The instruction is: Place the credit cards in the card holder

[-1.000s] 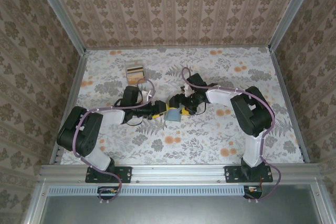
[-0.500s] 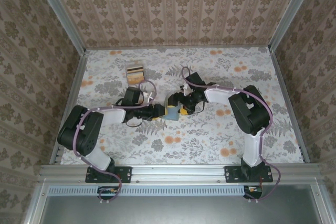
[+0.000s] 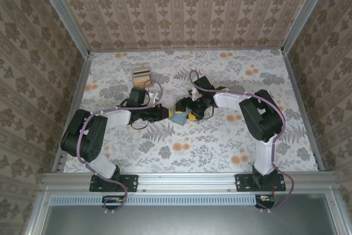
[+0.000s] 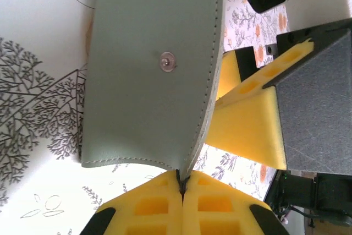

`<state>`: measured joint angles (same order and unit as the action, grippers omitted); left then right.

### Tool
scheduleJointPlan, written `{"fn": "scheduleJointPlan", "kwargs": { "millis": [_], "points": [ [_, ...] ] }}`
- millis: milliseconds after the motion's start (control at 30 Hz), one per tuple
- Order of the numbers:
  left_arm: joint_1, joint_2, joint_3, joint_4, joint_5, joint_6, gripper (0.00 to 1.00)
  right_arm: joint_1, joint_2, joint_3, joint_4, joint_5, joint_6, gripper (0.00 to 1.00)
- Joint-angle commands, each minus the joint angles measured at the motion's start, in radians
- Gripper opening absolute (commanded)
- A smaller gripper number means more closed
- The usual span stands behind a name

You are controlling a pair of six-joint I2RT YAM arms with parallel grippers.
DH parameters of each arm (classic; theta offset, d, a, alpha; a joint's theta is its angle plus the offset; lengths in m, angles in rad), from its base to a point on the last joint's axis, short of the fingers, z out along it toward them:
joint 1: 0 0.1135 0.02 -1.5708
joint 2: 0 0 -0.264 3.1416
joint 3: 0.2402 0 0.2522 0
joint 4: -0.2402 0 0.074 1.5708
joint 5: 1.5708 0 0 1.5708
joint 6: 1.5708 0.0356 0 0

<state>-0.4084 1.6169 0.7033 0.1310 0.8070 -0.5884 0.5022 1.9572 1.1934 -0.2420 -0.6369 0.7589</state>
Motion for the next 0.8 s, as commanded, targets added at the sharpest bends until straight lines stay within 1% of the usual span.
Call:
{"fn": "scheduleJointPlan", "kwargs": {
  "millis": [0,133,200,233,267,333,467,533,567,633,700,767],
  "points": [
    [0.011,0.004,0.021,-0.063,-0.032,0.043,0.0,0.0,0.003,0.015,-0.062,0.06,-0.007,0.79],
    [0.016,0.02,0.024,-0.036,-0.021,0.054,0.0,-0.006,-0.007,0.019,-0.056,0.069,-0.001,0.78],
    [0.028,0.05,0.029,0.028,0.053,-0.007,0.0,-0.008,-0.035,-0.001,-0.036,0.082,0.001,0.77],
    [0.034,0.062,0.019,0.1,0.099,-0.072,0.0,-0.009,-0.056,-0.021,-0.019,0.094,0.015,0.76],
    [0.034,0.066,0.004,0.171,0.121,-0.128,0.0,-0.01,-0.078,-0.047,0.001,0.103,0.034,0.74],
    [0.015,0.056,-0.01,0.231,0.124,-0.198,0.0,-0.013,-0.126,-0.092,0.018,0.128,0.064,0.71],
    [-0.035,0.032,0.001,0.247,0.114,-0.266,0.0,-0.029,-0.228,-0.196,0.044,0.196,0.126,0.68],
    [-0.042,0.03,-0.004,0.256,0.085,-0.301,0.0,-0.038,-0.255,-0.237,0.085,0.19,0.168,0.65],
    [-0.071,0.038,-0.003,0.26,0.076,-0.307,0.0,-0.039,-0.257,-0.248,0.107,0.181,0.182,0.63],
    [-0.082,0.064,-0.003,0.291,0.07,-0.325,0.0,-0.04,-0.249,-0.252,0.122,0.178,0.197,0.57],
    [-0.084,0.091,-0.034,0.399,0.069,-0.385,0.0,-0.044,-0.225,-0.244,0.118,0.183,0.203,0.53],
    [-0.08,0.123,-0.078,0.551,0.059,-0.47,0.0,-0.05,-0.203,-0.24,0.11,0.183,0.2,0.52]
  ]
}}
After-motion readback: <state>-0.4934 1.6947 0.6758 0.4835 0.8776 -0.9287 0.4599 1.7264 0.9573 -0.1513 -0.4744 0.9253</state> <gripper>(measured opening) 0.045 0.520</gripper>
